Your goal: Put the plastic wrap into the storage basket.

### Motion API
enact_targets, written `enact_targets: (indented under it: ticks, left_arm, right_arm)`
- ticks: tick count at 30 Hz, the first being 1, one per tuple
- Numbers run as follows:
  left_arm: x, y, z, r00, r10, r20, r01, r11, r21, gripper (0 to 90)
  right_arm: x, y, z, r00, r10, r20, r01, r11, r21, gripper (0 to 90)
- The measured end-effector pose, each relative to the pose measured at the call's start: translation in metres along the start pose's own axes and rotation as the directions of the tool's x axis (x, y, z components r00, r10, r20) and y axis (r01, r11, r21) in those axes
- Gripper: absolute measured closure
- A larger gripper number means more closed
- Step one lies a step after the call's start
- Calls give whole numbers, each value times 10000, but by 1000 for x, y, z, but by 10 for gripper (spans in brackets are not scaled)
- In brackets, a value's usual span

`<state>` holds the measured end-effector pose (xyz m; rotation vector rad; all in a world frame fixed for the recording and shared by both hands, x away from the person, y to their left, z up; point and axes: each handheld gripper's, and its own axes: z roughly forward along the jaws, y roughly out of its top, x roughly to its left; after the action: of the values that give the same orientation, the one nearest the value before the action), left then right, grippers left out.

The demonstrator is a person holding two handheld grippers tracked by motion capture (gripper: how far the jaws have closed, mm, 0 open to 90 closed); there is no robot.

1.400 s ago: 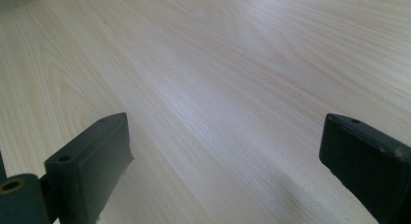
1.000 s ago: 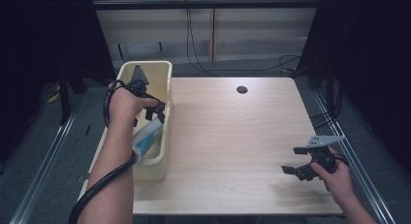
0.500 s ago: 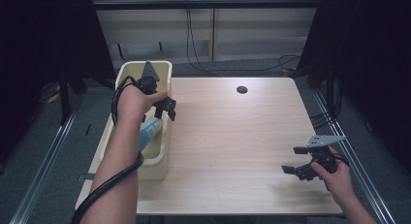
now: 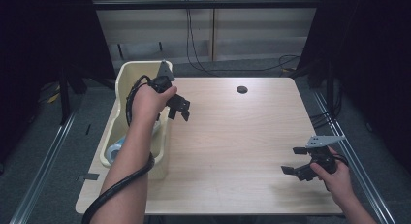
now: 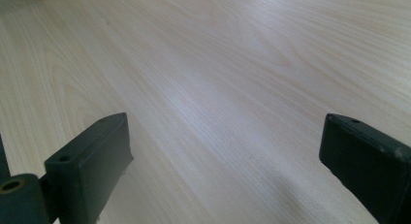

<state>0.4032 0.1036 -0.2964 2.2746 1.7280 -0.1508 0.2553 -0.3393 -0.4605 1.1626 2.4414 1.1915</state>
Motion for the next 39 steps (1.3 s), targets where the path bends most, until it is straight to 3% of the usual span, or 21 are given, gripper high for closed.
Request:
enact_targets:
  ticks: [10,12,17,30,39]
  left_arm:
    - [-16,2,6,9984,394,398,-384,9989,-256,50]
    - [-21,2,10,9956,554,749,-532,9981,-308,47]
    - [-28,2,19,9935,638,945,-615,9977,-273,48]
    - [-40,1,35,9893,971,1093,-949,9952,-249,52]
    - [-50,-4,47,9804,1409,1377,-1382,9900,-290,52]
  right_arm:
    - [-1,0,0,10000,13,-29,-13,10000,1,43]
    - [0,0,0,10000,-15,-40,15,10000,9,42]
    - [0,0,0,10000,-66,-60,66,10000,-1,42]
    - [0,0,0,10000,-45,-63,45,10000,-10,43]
    - [2,0,2,9999,-109,-62,109,9999,28,42]
